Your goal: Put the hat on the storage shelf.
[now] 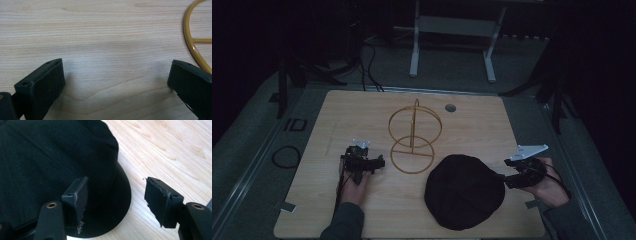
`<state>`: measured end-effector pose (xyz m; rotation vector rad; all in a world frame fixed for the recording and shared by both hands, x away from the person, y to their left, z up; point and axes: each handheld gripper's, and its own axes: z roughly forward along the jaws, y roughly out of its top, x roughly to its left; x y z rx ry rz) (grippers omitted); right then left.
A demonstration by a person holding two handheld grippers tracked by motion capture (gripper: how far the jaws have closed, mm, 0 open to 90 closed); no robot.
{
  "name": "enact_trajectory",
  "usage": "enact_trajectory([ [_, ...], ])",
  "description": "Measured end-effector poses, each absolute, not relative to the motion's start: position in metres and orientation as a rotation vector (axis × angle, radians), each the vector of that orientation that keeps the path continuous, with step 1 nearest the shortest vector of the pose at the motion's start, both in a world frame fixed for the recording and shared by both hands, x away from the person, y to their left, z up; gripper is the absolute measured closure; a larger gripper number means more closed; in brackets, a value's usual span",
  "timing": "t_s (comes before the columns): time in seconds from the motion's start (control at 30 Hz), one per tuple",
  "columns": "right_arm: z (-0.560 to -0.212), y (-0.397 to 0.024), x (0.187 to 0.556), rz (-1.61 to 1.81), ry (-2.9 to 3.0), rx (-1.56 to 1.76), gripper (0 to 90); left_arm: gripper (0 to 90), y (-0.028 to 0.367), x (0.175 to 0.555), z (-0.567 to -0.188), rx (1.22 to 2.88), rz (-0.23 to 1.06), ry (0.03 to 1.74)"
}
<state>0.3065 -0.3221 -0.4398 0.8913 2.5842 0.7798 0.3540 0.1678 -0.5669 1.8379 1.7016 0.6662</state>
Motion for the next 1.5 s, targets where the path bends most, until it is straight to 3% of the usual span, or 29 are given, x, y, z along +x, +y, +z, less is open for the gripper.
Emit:
enact_trajectory([
  [0.9,-0.439,-0.292,0.307,0.726,2.748,0.749,24.2,0.7,0.168,0.354,-0.567,1.838,0.666,1.701],
  [1.23,-0.438,-0.28,0.307,0.755,2.807,0.704,13.7,0.7,0.168,0.354,-0.567,1.837,0.666,1.701],
  [1.5,-0.438,-0.267,0.309,0.764,2.845,0.656,11.1,0.7,0.168,0.354,-0.567,1.838,0.665,1.701],
])
